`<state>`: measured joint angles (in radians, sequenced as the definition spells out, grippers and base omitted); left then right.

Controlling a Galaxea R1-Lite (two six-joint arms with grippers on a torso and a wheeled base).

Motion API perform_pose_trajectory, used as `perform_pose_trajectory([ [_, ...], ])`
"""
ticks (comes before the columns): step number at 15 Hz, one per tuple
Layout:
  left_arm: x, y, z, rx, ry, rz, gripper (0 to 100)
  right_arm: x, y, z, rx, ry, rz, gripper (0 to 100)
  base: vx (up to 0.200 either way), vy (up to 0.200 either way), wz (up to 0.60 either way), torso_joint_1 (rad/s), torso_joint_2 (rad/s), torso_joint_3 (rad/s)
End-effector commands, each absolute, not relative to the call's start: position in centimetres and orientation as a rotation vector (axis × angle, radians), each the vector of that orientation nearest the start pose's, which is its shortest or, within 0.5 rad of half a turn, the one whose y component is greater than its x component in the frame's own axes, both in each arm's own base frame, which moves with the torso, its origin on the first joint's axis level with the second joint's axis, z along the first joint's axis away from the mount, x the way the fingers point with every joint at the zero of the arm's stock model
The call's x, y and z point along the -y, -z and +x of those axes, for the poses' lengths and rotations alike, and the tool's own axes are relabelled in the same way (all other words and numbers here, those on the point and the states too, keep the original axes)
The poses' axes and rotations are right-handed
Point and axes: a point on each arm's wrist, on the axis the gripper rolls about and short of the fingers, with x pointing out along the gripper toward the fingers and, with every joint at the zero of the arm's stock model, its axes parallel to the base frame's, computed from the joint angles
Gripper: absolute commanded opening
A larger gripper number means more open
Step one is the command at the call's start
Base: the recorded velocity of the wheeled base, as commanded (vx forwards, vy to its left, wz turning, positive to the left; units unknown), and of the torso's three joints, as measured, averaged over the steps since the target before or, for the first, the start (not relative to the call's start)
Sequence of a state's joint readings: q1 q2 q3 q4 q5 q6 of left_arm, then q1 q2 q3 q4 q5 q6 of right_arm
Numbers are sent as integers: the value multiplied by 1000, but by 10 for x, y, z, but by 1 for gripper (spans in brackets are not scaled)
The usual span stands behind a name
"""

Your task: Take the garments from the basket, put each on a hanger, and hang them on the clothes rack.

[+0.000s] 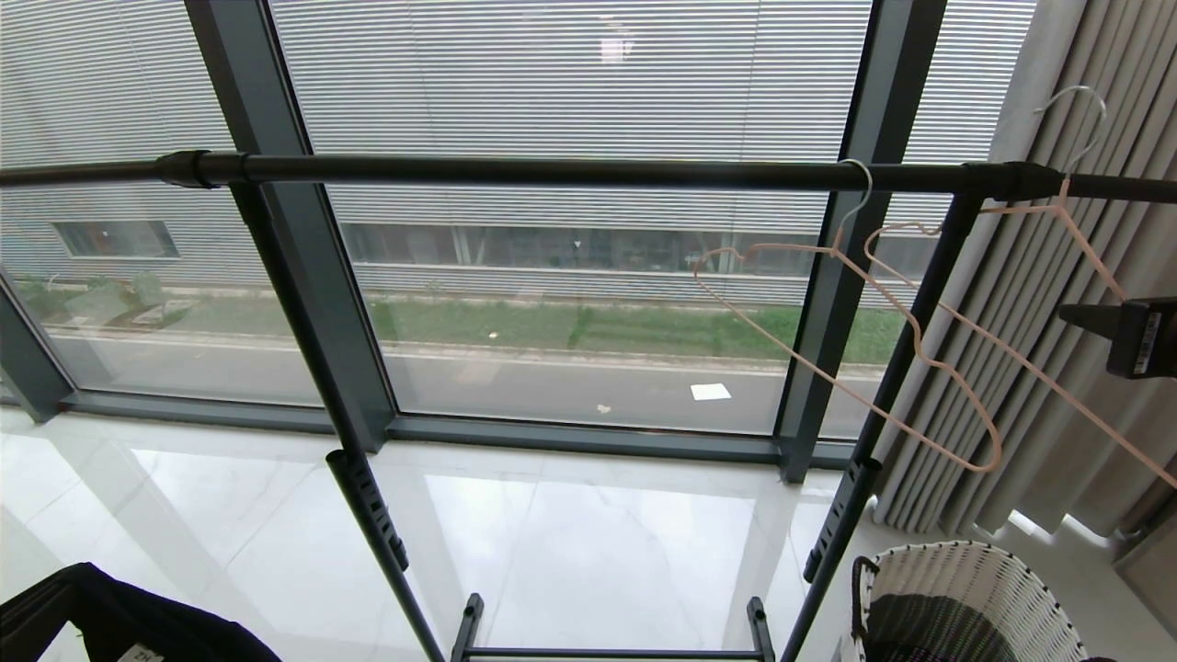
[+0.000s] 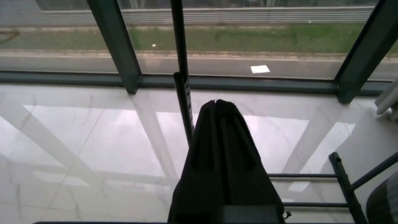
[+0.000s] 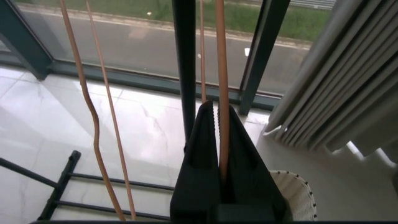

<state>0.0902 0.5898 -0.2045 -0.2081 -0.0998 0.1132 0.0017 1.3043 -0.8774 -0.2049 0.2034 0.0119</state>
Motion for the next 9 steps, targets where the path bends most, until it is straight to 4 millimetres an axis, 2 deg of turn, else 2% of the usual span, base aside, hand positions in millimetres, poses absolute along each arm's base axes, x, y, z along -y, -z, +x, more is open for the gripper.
perform_pose_trajectory([
  [1, -1, -143, 37, -184, 18, 99, 0, -4, -265, 199, -205, -194, 32, 0, 0, 0, 0, 0, 0, 0],
  [6, -1, -136, 33, -223, 12, 100, 0, -4, -267, 192, -194, -187, 27, 0, 0, 0, 0, 0, 0, 0],
  [9, -1, -131, 27, -303, -7, 172, 0, -3, -266, 190, -198, -178, 28, 0, 0, 0, 0, 0, 0, 0],
])
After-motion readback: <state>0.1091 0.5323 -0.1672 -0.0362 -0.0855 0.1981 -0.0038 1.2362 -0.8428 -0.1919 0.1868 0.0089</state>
